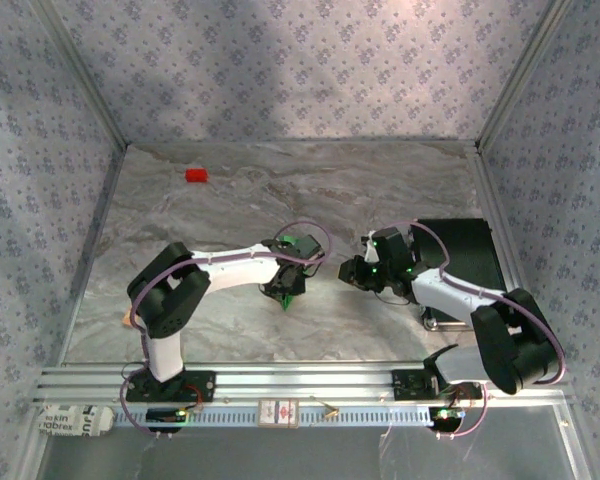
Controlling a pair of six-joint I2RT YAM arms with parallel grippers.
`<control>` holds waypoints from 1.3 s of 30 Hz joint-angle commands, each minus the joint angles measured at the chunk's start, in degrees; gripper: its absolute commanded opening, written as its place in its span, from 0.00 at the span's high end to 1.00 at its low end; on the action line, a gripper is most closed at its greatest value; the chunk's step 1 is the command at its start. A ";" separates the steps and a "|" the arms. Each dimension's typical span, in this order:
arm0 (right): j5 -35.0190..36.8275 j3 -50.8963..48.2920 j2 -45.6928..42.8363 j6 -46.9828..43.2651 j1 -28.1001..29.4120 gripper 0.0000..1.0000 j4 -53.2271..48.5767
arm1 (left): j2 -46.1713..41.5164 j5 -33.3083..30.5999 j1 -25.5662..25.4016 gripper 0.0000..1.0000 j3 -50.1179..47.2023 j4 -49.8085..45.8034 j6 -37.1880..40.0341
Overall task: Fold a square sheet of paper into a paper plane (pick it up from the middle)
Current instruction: Turn over a paper plane at the center of the table.
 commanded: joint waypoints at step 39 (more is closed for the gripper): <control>37.97 -4.56 -6.62 -41.33 -24.80 0.15 18.43 | -41.61 -19.18 36.95 0.00 -27.80 25.42 35.92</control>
